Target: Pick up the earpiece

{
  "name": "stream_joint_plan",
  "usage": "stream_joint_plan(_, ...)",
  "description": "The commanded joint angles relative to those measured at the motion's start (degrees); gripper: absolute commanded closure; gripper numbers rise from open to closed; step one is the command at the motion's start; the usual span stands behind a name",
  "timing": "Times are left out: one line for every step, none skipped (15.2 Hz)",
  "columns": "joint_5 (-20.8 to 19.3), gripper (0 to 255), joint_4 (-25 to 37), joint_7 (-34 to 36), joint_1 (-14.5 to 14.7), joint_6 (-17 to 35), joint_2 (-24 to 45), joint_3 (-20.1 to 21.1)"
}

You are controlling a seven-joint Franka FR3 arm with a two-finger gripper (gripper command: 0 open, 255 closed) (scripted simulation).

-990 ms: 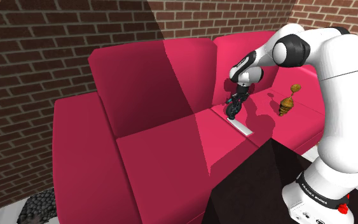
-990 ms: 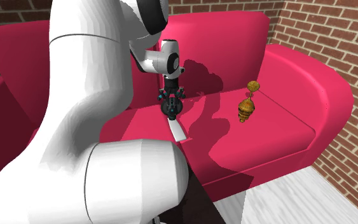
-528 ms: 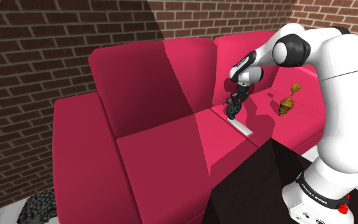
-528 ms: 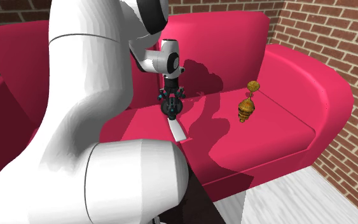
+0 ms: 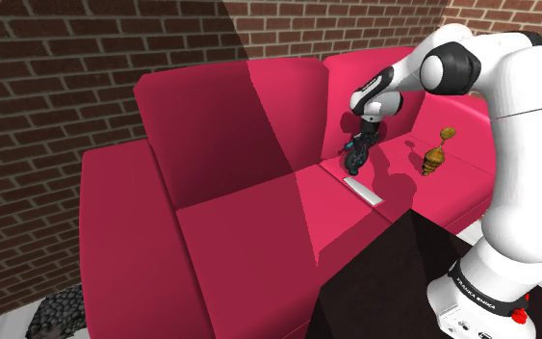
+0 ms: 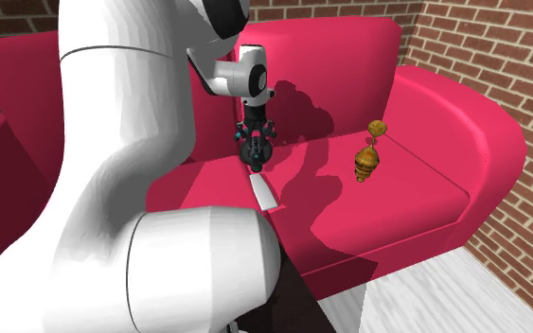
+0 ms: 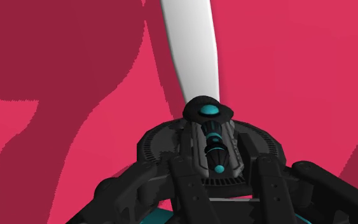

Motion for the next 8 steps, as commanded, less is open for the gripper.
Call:
stream_joint_plan(-0.38,255,-0.21,0.22,0.25,-0.98,-1.21,-0.33)
stream_joint_plan(-0.56,255,-0.21,0.31,0.35,-1.48,-1.73,-0.47)
stream_joint_plan(-0.73,255,-0.2,0.42,0.45,-1.98,-2.23,-0.61)
stream_joint_plan(-0.91,255,-0.17,0.52,0.54,-2.5,-2.73,-0.75)
stream_joint_plan(-1.09,255,-0.14,0.62,0.63,-3.01,-3.22,-0.88)
stream_joint_plan(-1.27,255,-0.09,0.72,0.72,-3.54,-3.71,-1.01)
stream_joint_plan(-1.29,255,-0.08,0.74,0.74,-3.61,-3.79,-1.03)
stream_joint_plan(-1.29,255,-0.08,0.74,0.74,-3.61,-3.78,-1.03)
